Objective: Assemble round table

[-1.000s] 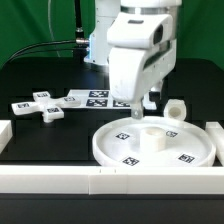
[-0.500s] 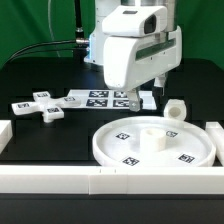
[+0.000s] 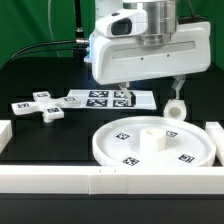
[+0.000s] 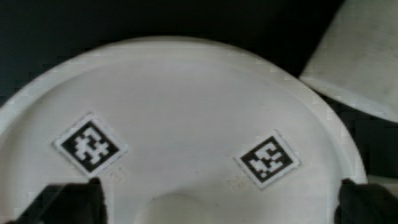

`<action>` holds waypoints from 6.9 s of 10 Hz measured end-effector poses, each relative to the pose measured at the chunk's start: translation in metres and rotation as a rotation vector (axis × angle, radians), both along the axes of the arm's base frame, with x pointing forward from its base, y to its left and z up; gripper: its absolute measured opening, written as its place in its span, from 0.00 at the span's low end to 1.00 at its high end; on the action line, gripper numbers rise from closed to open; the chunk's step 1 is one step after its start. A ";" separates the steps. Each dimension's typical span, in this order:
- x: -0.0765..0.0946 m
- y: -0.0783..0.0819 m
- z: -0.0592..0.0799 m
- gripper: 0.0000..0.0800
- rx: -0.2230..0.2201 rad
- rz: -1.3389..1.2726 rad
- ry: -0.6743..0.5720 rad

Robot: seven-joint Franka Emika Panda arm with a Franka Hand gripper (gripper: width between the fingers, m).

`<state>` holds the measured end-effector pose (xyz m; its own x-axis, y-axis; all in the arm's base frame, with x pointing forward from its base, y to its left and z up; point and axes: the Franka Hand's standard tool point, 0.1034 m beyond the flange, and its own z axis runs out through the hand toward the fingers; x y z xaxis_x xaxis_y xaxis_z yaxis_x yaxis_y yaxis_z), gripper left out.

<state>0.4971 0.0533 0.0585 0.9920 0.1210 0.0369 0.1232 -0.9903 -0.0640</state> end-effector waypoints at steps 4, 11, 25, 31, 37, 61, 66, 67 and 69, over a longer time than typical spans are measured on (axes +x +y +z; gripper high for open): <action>-0.003 0.016 -0.001 0.81 0.030 -0.250 0.025; -0.014 0.023 -0.009 0.81 0.066 -0.469 0.111; -0.034 0.040 -0.023 0.81 0.161 -0.366 0.950; -0.038 0.045 -0.043 0.81 0.153 -0.359 0.962; -0.040 0.046 -0.050 0.51 0.152 -0.359 0.959; 0.040 0.016 0.044 0.51 0.121 -0.268 0.106; 0.055 0.008 0.052 0.51 0.087 -0.239 -0.211; 0.057 0.004 0.052 0.51 0.074 -0.225 -0.291; 0.059 -0.007 0.048 0.51 0.049 -0.158 -0.318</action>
Offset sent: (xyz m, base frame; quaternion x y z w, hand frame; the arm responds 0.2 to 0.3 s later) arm 0.0000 0.0000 0.0000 0.0000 0.0000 0.1938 0.9810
